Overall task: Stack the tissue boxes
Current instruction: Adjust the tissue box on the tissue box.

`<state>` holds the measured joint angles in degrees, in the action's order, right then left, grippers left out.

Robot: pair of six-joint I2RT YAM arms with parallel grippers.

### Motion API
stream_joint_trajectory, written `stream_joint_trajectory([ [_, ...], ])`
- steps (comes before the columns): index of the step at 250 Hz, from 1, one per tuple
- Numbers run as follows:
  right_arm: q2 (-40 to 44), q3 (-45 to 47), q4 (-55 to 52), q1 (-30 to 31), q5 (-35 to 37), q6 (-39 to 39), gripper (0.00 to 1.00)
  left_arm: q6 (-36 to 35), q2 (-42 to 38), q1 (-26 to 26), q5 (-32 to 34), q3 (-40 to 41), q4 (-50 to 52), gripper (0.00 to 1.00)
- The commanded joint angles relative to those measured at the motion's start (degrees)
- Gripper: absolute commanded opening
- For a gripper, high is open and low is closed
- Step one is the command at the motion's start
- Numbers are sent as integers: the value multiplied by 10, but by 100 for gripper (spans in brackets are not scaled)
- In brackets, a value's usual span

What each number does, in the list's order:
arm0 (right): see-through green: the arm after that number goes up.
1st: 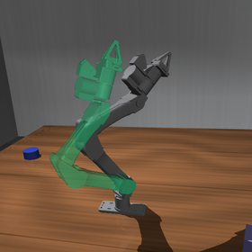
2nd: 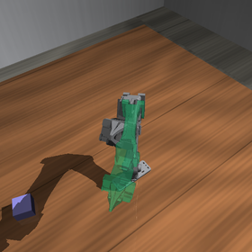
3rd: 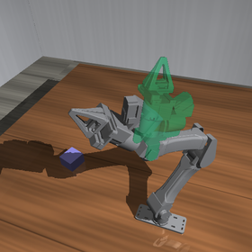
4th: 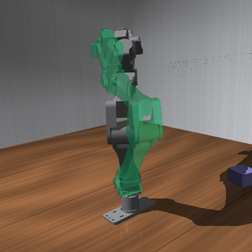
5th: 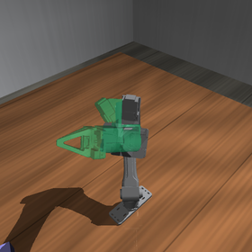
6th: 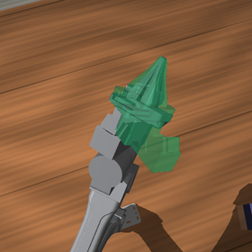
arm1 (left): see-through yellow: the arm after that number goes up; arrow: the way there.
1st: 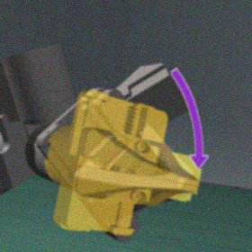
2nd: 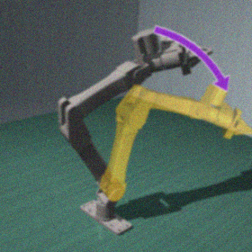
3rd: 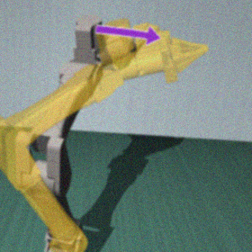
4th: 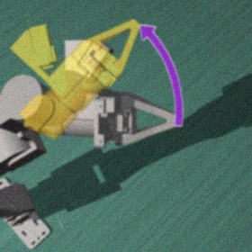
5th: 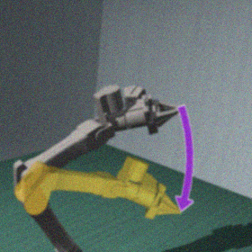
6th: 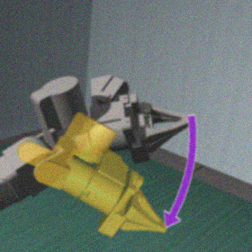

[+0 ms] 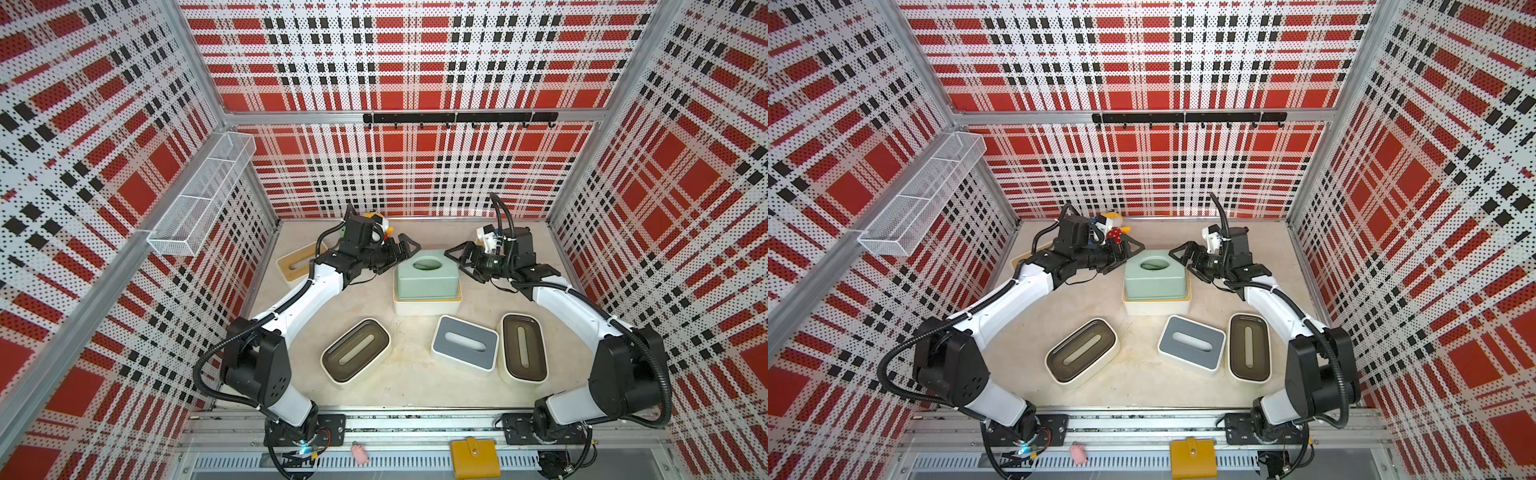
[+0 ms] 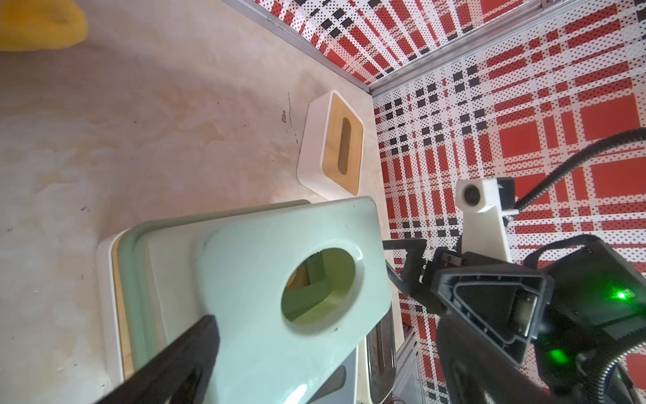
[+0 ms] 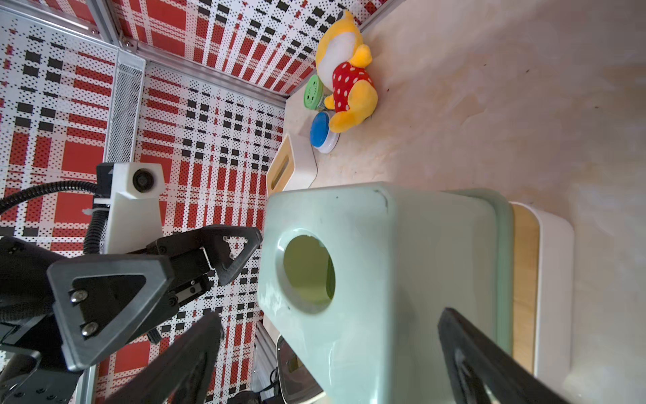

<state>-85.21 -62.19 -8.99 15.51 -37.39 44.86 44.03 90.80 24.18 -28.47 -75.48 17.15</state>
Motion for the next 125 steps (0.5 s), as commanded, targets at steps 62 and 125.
stream_joint_trajectory([
  [62,0,-1,-4,8,-1,-13,100,-31,30,19,5,-45,53,99],
  [125,4,1,-15,8,-5,-22,100,-33,32,26,15,-47,62,99],
])
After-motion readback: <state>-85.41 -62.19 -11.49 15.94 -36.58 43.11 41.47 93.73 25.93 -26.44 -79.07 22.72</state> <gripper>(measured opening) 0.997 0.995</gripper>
